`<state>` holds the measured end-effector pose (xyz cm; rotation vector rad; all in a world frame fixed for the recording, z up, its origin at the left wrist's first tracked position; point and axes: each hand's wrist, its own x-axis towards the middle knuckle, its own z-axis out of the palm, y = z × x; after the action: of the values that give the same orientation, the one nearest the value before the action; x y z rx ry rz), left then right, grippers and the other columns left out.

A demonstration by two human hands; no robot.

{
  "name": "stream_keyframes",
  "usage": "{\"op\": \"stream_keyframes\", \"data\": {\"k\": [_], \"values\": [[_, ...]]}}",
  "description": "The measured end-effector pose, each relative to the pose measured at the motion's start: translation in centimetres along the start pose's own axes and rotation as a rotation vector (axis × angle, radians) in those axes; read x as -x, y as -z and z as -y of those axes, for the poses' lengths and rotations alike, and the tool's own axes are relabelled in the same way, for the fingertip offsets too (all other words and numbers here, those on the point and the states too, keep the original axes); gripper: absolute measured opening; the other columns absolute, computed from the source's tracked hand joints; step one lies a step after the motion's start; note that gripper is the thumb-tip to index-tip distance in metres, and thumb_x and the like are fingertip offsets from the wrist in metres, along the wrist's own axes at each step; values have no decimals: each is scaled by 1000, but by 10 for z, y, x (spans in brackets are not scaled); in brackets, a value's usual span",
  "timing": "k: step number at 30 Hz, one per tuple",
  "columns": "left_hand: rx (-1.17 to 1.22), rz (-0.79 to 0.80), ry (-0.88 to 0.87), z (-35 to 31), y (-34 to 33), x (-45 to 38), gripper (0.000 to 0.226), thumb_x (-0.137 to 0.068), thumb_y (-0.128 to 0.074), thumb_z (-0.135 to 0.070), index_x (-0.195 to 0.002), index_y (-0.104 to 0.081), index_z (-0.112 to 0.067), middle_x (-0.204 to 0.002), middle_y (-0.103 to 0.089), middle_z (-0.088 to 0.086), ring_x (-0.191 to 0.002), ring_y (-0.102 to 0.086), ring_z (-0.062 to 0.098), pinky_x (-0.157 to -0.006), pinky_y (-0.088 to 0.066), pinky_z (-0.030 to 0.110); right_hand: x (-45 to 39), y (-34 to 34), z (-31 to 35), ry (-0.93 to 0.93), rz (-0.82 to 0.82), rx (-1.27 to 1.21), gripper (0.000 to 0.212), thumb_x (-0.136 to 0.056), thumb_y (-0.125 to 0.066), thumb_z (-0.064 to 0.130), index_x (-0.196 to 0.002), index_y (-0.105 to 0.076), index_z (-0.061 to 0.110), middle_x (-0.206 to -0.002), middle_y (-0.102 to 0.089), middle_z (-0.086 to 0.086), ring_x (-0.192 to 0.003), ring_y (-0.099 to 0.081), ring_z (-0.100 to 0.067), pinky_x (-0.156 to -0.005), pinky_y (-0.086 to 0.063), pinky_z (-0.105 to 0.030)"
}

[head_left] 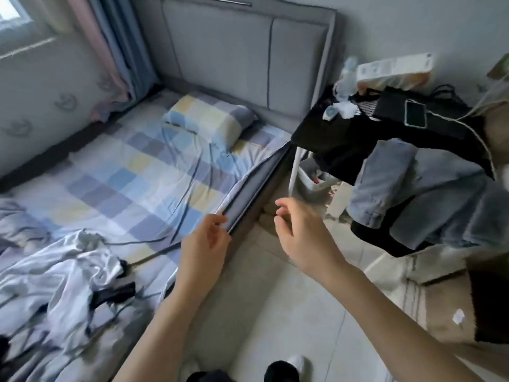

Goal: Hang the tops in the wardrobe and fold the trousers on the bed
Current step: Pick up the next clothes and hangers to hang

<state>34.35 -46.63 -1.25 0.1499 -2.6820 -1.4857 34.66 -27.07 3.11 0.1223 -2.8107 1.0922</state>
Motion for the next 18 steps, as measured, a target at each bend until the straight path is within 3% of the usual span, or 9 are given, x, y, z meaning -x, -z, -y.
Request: {"op": "stream_keyframes", "data": {"k": [3, 8, 13, 16, 18], "values": [[12, -119, 194, 72, 66, 19, 22, -88, -56, -15, -95, -60, -36, -73, -68, -4, -70, -65, 13, -68, -52, 36, -4, -68, 47, 93, 135, -1, 32, -95, -50, 19, -125, -54, 11, -108, -62, -2, -106, -54, -21, -92, -44, -34], [10, -238, 453, 185, 166, 57, 15, -91, -55, -15, -98, -61, -28, -78, -68, -5, -73, -65, 11, -60, -47, 22, 1, -191, 121, 147, 405, 5, 30, -95, -49, 17, -123, -54, 9, -110, -63, -6, -107, -53, -25, -90, -38, -29], [112, -268, 727, 296, 253, 85, 18, -87, -56, -6, -86, -64, -21, -80, -70, 3, -79, -67, 21, -68, -50, 35, 12, -314, 188, 89, 691, 28, 30, -96, -46, 25, -124, -53, 17, -112, -61, -2, -105, -55, -20, -84, -43, -30], [181, -332, 833, 352, 295, 83, 14, -87, -59, -4, -95, -65, -13, -84, -70, 6, -84, -67, 27, -76, -53, 42, 7, -375, 212, 17, 837, 32, 32, -97, -44, 30, -126, -51, 19, -110, -59, 4, -102, -56, -16, -78, -44, -28], [187, -385, 886, 391, 321, 72, 12, -87, -61, -8, -96, -65, -15, -90, -69, 4, -86, -66, 22, -78, -55, 42, -2, -417, 225, -20, 911, 48, 31, -97, -44, 30, -124, -51, 18, -111, -59, 2, -101, -56, -17, -78, -43, -28]]}}
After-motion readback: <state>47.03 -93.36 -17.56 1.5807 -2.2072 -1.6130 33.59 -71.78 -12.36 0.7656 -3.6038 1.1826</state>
